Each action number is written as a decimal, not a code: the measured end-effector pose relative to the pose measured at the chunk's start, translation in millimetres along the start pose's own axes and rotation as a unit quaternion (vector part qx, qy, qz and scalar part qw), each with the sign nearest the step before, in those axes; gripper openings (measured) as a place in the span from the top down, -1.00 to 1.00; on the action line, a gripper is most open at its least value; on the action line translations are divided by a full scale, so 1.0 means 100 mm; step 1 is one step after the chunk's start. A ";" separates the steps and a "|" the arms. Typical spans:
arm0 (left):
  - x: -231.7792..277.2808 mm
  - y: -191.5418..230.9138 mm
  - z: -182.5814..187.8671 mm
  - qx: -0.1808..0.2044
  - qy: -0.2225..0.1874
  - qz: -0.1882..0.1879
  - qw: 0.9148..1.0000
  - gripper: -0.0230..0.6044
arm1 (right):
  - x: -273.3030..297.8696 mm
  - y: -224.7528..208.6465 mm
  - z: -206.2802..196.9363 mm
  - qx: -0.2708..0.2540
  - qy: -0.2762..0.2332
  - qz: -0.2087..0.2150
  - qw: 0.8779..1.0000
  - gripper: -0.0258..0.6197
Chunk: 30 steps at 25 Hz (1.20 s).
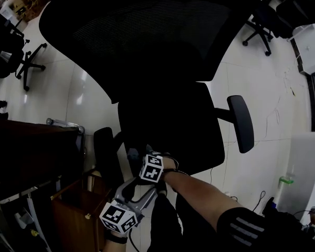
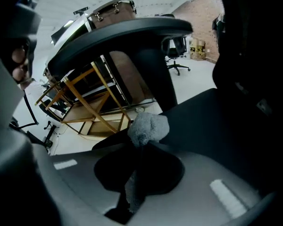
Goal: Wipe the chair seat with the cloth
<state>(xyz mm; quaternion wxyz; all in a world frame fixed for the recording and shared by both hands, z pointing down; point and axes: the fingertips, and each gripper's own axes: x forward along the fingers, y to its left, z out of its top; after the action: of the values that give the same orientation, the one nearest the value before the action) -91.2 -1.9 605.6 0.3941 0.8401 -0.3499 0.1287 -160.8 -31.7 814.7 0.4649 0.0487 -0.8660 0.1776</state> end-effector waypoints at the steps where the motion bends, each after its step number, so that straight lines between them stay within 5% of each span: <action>1: -0.02 0.01 -0.01 -0.002 0.001 0.005 1.000 -0.06 | 0.08 0.07 -0.01 -0.003 0.002 0.004 1.000 0.84; 6: -0.08 0.08 -0.06 -0.005 0.002 0.015 1.000 -0.06 | 0.09 -0.04 -0.25 -0.007 0.008 -0.009 1.000 0.84; 11: 0.03 0.00 -0.10 -0.003 0.001 -0.003 1.000 -0.06 | -0.40 -0.57 -1.10 0.052 0.039 -0.067 0.996 0.84; 21: 0.49 -0.41 0.01 0.018 0.018 -0.069 0.997 -0.06 | -1.61 -1.17 -2.56 0.181 0.076 -0.186 0.963 0.84; 26: 0.55 -0.53 -0.02 0.025 0.029 -0.081 0.996 -0.06 | -1.74 -1.16 -2.62 0.210 0.074 -0.202 0.954 0.84; 30: 0.43 -0.44 -0.12 0.016 0.033 -0.067 0.997 -0.06 | -1.42 -0.89 -1.98 0.184 0.020 -0.151 0.971 0.84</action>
<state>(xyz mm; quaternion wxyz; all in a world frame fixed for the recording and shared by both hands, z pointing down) -29.4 5.9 609.3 0.4000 0.8628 -0.2778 0.1353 97.5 -55.8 820.8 0.4865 0.2604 -0.7915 0.2626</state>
